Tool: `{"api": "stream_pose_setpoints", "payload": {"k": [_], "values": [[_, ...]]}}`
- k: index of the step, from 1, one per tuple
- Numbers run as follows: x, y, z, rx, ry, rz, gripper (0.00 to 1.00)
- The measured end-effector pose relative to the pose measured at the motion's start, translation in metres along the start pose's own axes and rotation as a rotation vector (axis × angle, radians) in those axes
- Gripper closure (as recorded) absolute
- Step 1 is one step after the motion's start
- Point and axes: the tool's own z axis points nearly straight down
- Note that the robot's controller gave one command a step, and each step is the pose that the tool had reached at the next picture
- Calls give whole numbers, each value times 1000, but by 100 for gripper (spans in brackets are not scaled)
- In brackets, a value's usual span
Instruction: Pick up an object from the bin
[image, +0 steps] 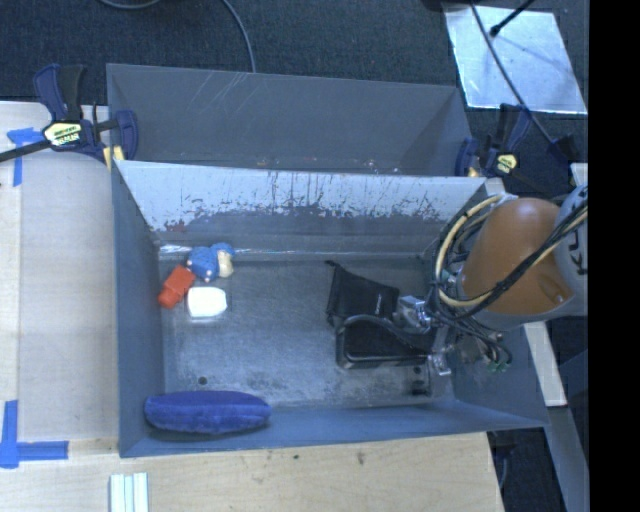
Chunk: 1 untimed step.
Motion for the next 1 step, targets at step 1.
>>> {"api": "stream_pose_setpoints", "payload": {"k": [1], "values": [[11, 6, -4, 2, -3, 70, 0]]}}
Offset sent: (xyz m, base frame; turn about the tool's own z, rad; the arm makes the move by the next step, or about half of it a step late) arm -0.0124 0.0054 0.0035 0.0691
